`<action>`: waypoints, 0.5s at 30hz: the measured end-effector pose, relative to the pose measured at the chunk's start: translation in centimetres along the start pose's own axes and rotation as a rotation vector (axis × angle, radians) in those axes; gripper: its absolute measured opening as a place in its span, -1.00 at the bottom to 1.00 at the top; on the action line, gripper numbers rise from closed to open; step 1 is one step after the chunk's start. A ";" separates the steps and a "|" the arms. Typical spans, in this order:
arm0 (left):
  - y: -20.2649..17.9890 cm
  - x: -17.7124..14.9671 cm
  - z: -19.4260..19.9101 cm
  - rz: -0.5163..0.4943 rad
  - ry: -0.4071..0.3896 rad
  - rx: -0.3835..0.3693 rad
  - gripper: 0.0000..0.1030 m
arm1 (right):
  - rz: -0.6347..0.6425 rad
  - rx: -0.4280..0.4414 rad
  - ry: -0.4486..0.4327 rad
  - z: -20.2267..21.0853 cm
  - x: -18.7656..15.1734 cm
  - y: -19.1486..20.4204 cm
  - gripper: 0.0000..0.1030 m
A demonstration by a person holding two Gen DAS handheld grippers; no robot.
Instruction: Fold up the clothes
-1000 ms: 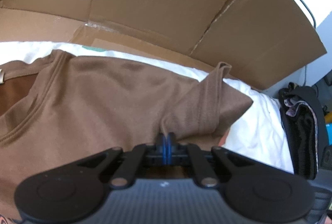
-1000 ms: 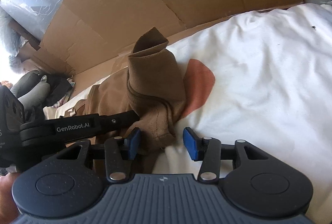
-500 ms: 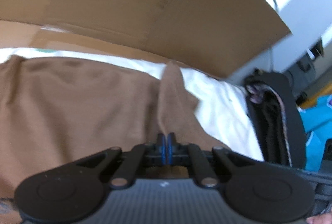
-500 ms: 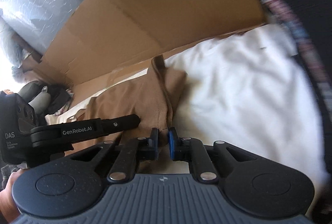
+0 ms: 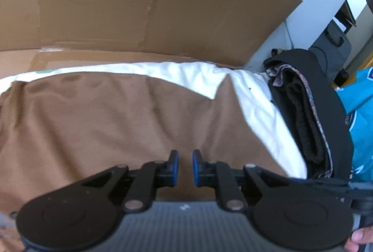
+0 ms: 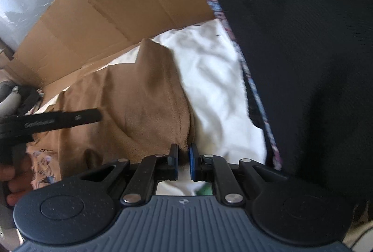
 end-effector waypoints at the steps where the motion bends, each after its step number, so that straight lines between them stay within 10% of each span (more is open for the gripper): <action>1: 0.3 -0.3 0.3 -0.003 0.000 0.011 -0.72 | 0.002 -0.012 0.001 0.1 -0.2 0.0 -0.86; 9: 0.9 -1.9 0.3 -0.034 0.029 0.044 -0.55 | -0.002 -0.063 0.046 -0.1 -1.9 -0.5 -0.73; 15: 1.2 -2.8 -0.2 -0.051 0.052 0.063 -0.55 | 0.109 -0.064 -0.076 1.8 1.3 1.5 -0.14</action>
Point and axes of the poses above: each gripper's, at about its wrist camera, not at the fingertips, and z roughly against the way its jaws point, y to its left, x to its top, the point moved 7 cm from there along -z, roughly the way its jaws point, and after that the axes turned 9 degrees about x, right-handed, at the moved point
